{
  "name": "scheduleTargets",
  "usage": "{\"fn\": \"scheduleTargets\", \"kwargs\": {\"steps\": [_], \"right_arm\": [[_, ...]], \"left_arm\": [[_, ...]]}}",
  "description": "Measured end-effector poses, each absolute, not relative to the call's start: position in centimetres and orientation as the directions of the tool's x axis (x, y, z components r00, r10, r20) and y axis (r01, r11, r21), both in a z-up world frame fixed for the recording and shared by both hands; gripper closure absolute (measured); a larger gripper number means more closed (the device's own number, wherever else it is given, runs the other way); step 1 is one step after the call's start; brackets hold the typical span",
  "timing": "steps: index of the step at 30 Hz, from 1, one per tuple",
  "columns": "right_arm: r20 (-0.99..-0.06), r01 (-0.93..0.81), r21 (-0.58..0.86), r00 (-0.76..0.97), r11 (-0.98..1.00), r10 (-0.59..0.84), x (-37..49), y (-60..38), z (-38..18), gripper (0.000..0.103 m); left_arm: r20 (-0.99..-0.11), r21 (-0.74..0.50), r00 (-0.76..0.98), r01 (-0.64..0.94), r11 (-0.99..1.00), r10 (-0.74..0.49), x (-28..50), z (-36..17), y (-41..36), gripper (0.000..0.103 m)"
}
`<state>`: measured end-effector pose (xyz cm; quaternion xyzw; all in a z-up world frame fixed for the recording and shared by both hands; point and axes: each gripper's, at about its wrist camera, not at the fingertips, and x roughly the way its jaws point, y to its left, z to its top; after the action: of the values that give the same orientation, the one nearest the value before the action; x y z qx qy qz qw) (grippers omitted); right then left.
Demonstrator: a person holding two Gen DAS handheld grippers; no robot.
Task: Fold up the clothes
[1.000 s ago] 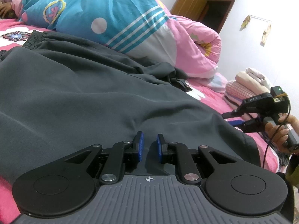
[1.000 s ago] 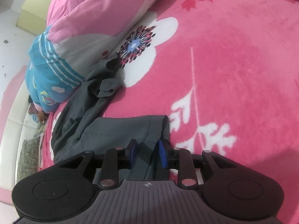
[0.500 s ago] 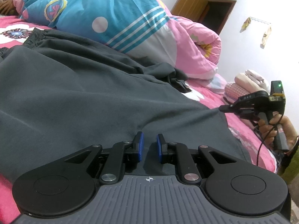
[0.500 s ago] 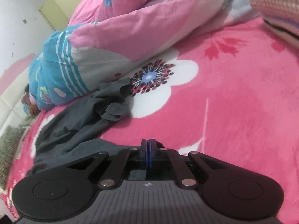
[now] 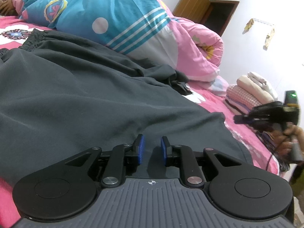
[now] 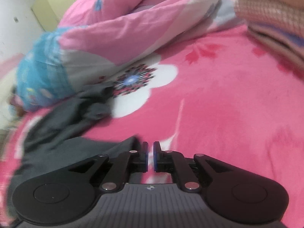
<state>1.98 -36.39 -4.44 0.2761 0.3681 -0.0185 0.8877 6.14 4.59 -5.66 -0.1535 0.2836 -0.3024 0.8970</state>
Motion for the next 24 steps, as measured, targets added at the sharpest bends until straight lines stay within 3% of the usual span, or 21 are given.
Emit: {"fn": "scheduleTargets", "kwargs": {"steps": [2, 4, 10, 12, 13, 14, 24], "right_arm": [[-0.655, 0.204, 0.539, 0.711, 0.818, 0.255, 0.6, -35.7, -4.1, 0.074], [-0.652, 0.18, 0.58, 0.686, 0.795, 0.321, -0.6, -34.9, -4.1, 0.067], [-0.715, 0.141, 0.479, 0.635, 0.866, 0.292, -2.5, -31.5, -5.5, 0.067], [-0.724, 0.128, 0.437, 0.637, 0.89, 0.264, -3.1, -30.6, -5.9, 0.074], [-0.723, 0.122, 0.425, 0.642, 0.897, 0.255, -3.5, -30.4, -5.8, 0.093], [-0.72, 0.117, 0.415, 0.648, 0.902, 0.248, -4.0, -30.2, -5.7, 0.103], [-0.699, 0.176, 0.424, 0.687, 0.888, 0.198, -7.6, -30.5, -5.8, 0.103]], "left_arm": [[-0.414, -0.448, 0.656, 0.457, 0.768, -0.631, 6.1, -5.6, 4.6, 0.083], [-0.412, -0.45, 0.655, 0.458, 0.767, -0.633, 6.0, -5.6, 4.6, 0.083], [-0.408, -0.448, 0.658, 0.46, 0.767, -0.633, 5.7, -5.5, 4.7, 0.082], [-0.413, -0.442, 0.656, 0.463, 0.769, -0.632, 5.7, -5.6, 4.7, 0.082], [-0.412, -0.441, 0.656, 0.463, 0.769, -0.632, 5.6, -5.6, 4.7, 0.082], [-0.411, -0.445, 0.656, 0.463, 0.767, -0.634, 5.6, -5.5, 4.8, 0.082], [-0.405, -0.462, 0.645, 0.467, 0.754, -0.648, 5.6, -5.5, 5.0, 0.082]]}}
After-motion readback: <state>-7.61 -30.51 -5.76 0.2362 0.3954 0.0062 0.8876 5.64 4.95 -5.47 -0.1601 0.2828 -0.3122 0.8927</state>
